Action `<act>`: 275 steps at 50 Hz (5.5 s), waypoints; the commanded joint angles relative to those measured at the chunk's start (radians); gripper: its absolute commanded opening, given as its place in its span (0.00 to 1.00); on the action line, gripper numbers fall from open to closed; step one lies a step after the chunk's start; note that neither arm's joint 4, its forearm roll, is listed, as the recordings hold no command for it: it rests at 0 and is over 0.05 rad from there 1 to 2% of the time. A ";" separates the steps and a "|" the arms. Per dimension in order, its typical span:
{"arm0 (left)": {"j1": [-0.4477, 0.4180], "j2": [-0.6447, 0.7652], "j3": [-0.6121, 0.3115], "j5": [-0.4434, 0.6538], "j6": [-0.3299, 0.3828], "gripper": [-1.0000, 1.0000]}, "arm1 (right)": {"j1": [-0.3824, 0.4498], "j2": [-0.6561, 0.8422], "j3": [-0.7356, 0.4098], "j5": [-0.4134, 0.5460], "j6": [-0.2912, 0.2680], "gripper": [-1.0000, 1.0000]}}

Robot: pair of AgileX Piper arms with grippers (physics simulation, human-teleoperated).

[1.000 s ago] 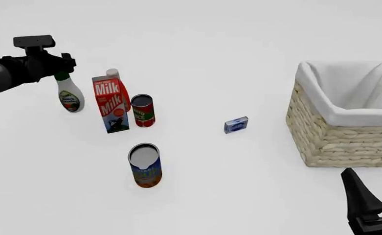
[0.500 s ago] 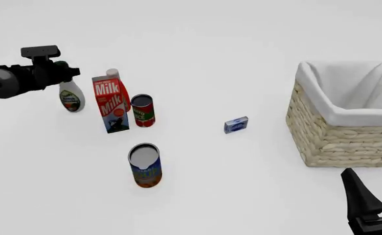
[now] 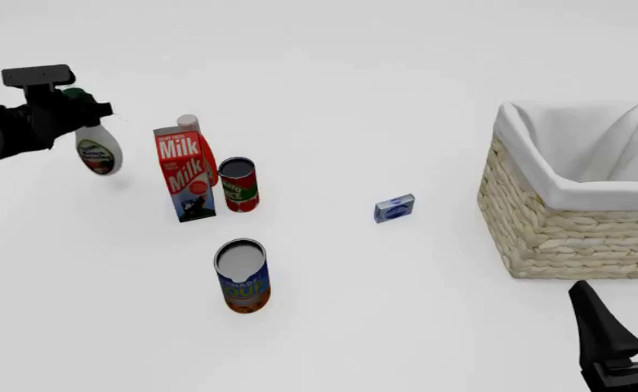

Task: Pick the salad dressing and place it in the basket.

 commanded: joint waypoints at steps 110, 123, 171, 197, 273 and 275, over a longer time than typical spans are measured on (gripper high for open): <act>-0.961 -0.522 0.210 0.179 0.150 0.00 | 0.012 -0.002 0.000 -0.010 0.021 1.00; -0.964 -0.518 0.218 0.165 0.160 0.00 | 0.038 -0.003 -0.002 -0.007 0.006 1.00; -1.005 -0.557 0.242 0.158 0.138 0.00 | 0.349 0.591 -0.431 -0.101 -0.224 1.00; -1.035 -0.569 0.238 0.175 0.123 0.00 | 0.500 0.831 -0.534 -0.257 -0.283 1.00; -1.103 -0.630 0.272 0.176 0.093 0.00 | 0.551 1.152 -0.582 -0.504 -0.293 1.00; -1.107 -0.631 0.272 0.177 0.092 0.00 | 0.552 1.155 -0.582 -0.508 -0.293 1.00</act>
